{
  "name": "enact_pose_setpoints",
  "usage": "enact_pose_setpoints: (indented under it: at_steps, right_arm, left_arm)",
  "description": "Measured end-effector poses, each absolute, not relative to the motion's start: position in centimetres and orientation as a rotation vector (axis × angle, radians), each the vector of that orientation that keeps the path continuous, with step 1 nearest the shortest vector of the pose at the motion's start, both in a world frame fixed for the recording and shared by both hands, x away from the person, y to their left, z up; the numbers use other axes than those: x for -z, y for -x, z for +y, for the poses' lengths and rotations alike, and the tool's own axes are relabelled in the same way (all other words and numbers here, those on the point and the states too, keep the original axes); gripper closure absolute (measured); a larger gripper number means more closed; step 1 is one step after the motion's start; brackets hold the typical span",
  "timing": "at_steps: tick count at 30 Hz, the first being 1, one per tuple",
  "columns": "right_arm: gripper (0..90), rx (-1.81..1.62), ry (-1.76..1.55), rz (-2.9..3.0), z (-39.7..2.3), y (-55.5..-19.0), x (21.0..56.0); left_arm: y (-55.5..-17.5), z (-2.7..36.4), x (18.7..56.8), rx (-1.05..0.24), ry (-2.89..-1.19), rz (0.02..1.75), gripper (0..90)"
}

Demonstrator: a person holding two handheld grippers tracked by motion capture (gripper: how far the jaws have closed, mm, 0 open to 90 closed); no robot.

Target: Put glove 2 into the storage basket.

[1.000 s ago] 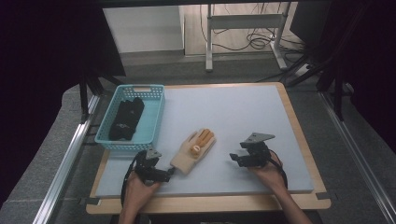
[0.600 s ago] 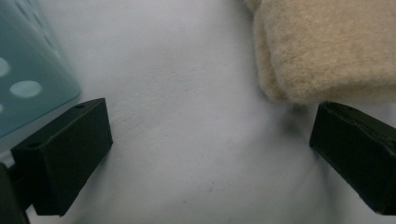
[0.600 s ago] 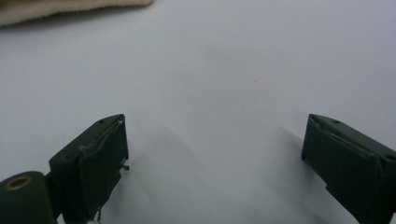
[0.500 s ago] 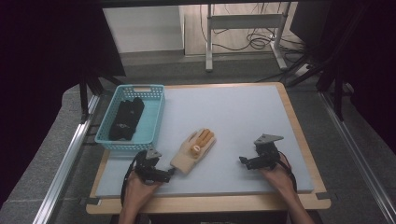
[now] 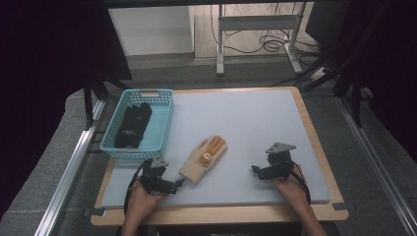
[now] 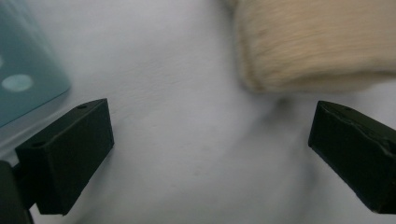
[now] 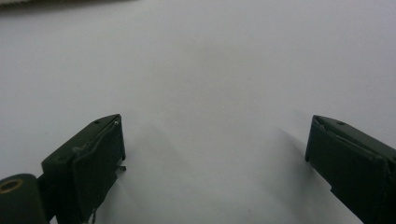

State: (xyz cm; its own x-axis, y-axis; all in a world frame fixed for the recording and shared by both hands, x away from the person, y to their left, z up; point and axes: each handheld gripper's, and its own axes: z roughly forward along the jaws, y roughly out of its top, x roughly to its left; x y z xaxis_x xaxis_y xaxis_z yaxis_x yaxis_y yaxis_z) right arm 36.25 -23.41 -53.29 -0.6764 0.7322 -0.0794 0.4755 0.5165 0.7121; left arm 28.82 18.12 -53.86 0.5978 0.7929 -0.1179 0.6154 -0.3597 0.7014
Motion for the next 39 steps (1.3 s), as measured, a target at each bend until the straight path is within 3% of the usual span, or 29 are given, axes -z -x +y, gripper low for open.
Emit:
enact_pose_setpoints:
  at_steps: [4, 10, 25, 28, 34, 39]
  right_arm:
    - [4.7, -0.956, -0.987, 2.385, -23.4, -36.2, 53.3]
    - [4.9, -0.953, -0.977, 2.378, -23.3, -36.0, 53.3]
    - [5.4, -0.955, -0.970, 2.378, -23.3, -36.0, 53.3]
    - [5.4, -0.954, -0.969, 2.376, -23.3, -36.0, 53.3]
    - [5.4, -0.953, -0.967, 2.375, -23.3, -36.0, 53.3]
    - [5.5, -0.951, -0.964, 2.373, -23.3, -35.9, 53.3]
  left_arm:
    - [-29.1, 17.3, 52.4, -0.280, -2.052, 1.083, 0.0]
    - [-31.2, 14.1, 51.3, -0.258, -2.120, 1.046, 0.0]
    - [-36.4, 7.5, 52.4, -0.276, -2.303, 1.085, 1.1]
    - [-36.5, 6.9, 52.6, -0.299, -2.346, 1.088, 7.2]
    - [-36.1, 6.9, 52.1, -0.271, -2.346, 1.059, 35.3]
    - [-36.2, 7.0, 51.8, -0.249, -2.348, 1.068, 49.6]
